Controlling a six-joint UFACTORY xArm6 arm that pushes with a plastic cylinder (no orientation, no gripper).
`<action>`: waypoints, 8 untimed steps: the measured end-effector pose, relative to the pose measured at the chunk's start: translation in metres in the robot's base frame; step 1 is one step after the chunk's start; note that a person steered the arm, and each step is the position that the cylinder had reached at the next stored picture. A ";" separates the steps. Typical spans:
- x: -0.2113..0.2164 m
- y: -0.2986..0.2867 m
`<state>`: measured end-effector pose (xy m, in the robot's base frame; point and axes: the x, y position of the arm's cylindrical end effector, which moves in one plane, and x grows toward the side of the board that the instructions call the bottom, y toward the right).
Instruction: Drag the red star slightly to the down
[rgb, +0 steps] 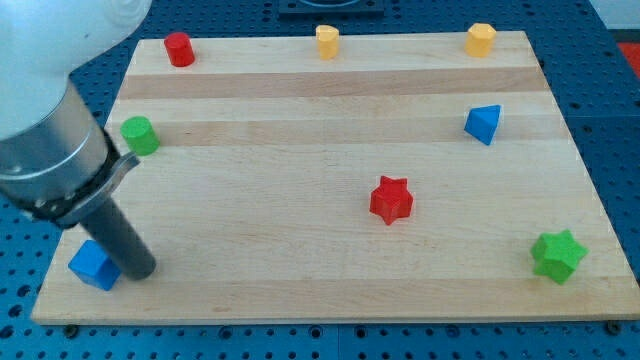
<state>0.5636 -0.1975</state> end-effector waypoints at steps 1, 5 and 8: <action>-0.057 0.029; -0.121 0.252; -0.082 0.277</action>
<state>0.4811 0.0797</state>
